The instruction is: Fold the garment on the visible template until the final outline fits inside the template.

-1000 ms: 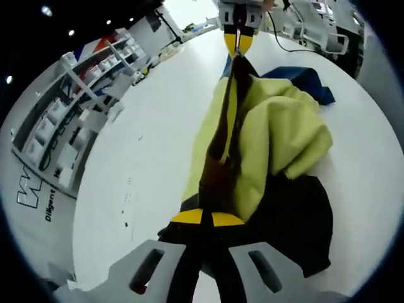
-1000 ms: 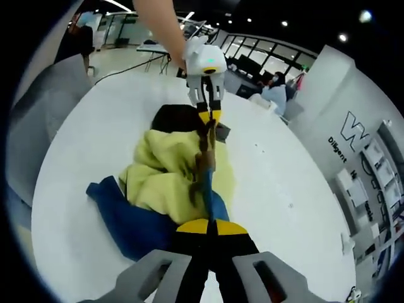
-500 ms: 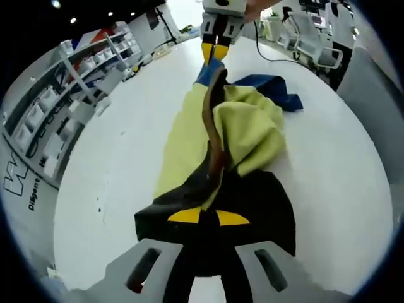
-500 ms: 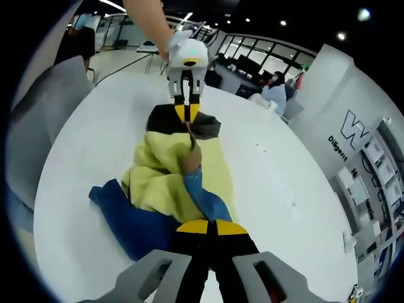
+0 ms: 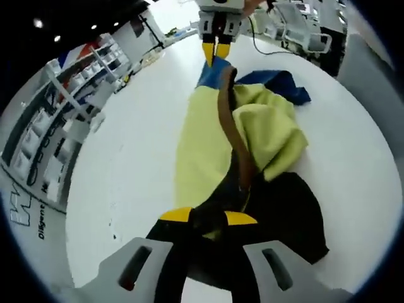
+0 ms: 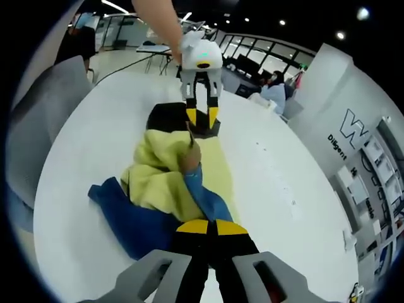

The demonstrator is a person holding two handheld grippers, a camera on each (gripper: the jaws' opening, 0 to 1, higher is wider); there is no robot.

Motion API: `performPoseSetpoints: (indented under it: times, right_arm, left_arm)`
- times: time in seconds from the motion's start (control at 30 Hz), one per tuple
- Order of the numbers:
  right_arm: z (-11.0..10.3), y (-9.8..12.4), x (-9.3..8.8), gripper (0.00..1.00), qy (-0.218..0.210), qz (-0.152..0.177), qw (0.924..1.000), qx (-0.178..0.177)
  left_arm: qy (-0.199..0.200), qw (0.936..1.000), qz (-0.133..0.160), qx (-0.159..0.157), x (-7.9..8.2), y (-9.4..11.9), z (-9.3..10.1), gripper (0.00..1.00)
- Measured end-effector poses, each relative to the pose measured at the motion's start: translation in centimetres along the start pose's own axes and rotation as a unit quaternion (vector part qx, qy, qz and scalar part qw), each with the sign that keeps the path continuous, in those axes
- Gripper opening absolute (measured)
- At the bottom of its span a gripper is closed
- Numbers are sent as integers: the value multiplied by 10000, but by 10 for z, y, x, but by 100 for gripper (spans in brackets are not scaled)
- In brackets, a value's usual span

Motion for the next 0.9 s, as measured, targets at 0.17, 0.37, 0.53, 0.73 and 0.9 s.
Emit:
performPoseSetpoints:
  times: [0.17, 0.37, 0.53, 0.73, 0.9]
  right_arm:
    - [0, 1, -2, 0, -17, -8, 10000, -16]
    - [-1, 1, -5, 0, -49, -26, 10000, -14]
    - [-1, 0, -4, 0, -56, -26, 10000, -5]
    - [0, -1, -3, 0, -63, -10, 10000, -8]
    - [0, -1, -5, 0, -96, 2, 10000, -18]
  left_arm:
    - [-418, 9984, -152, -350, 5, -8, 6, 17]
    - [-402, 9975, -201, -541, 0, -7, 11, 14]
    - [-478, 9966, -313, -587, -5, -7, 12, 15]
    - [-316, 9978, -157, -568, 6, -10, 3, 16]
    - [-416, 9958, -285, -767, 7, -14, -1, 16]
Point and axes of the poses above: the point that each gripper's makers call its tool centre point, and the gripper's own axes: y roughly backward along the fingers, z roughly to its right, x roughly out of its top, the point moved 8 cm from there along y, roughly backward along the fingers, and after that the axes turned 13 degrees about y, right-handed, at the moved point
